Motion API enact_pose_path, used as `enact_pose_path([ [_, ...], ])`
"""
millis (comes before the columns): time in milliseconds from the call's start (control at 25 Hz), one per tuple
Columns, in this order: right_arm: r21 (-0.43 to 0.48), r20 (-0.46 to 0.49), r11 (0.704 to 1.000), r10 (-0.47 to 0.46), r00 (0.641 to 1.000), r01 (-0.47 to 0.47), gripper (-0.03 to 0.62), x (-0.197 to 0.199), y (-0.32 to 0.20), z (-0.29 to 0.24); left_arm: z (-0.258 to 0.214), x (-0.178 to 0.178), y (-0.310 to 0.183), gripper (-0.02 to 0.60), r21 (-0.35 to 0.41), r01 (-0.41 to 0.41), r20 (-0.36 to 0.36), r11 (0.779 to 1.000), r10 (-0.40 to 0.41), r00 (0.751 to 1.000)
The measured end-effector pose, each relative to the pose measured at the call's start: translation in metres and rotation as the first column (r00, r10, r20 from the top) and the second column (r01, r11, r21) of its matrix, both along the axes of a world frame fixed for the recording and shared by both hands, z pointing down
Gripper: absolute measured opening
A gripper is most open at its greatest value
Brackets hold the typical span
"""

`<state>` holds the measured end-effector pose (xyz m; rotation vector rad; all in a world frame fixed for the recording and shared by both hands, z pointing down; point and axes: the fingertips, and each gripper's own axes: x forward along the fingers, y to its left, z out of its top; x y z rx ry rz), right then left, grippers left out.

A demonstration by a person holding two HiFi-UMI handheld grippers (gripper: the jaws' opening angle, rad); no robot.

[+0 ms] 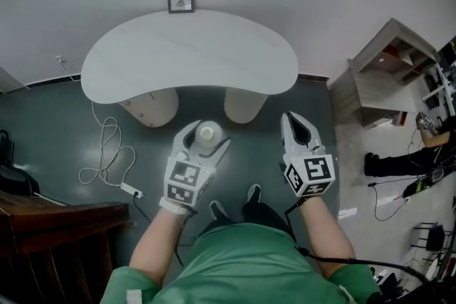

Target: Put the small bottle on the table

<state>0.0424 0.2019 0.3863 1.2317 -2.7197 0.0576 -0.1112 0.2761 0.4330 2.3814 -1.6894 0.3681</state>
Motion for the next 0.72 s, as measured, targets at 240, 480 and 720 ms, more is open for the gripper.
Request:
enact_pose_path([
  [240, -0.003, 0.022, 1.0, 0.009, 1.0, -0.009, -0.005, -0.002, -0.023, 0.007, 0.004, -0.001, -0.022, 0.344, 0.008, 0.001, -0.001, 1.0, 0.0, 1.0],
  [480, -0.019, 0.069, 0.999, -0.04, 0.997, 0.041, -0.005, -0.015, -0.063, 0.012, 0.009, -0.002, -0.054, 0.344, -0.019, 0.029, 0.021, 0.999, -0.029, 0.999],
  [720, -0.039, 0.093, 0.995, -0.088, 0.992, 0.092, -0.005, -0.017, -0.118, 0.017, 0.003, -0.005, -0.106, 0.344, -0.013, 0.101, 0.051, 0.995, -0.1, 0.994],
])
